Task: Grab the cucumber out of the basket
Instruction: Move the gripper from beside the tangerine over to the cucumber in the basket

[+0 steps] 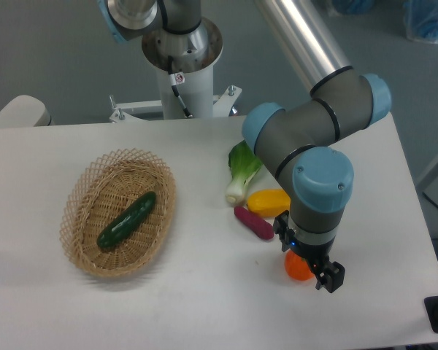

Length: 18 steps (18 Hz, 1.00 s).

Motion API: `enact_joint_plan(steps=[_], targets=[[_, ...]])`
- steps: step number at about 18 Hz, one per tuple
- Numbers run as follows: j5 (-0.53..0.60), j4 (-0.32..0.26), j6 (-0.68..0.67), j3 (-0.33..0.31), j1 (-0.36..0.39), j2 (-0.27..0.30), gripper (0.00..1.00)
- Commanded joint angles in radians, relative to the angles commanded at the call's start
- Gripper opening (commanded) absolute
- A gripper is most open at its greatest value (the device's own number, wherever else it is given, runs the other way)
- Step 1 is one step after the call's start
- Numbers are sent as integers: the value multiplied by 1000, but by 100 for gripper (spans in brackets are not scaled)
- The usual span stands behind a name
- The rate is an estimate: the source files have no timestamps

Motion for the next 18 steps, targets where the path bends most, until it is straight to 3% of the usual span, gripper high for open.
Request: enact_joint_plan(steps=[7, 12, 18], targets=[[-5, 5, 0, -20, 0, 9, 100], [-20, 14, -128, -106, -20, 58, 100], [-25, 17, -264, -268, -127, 161, 100]])
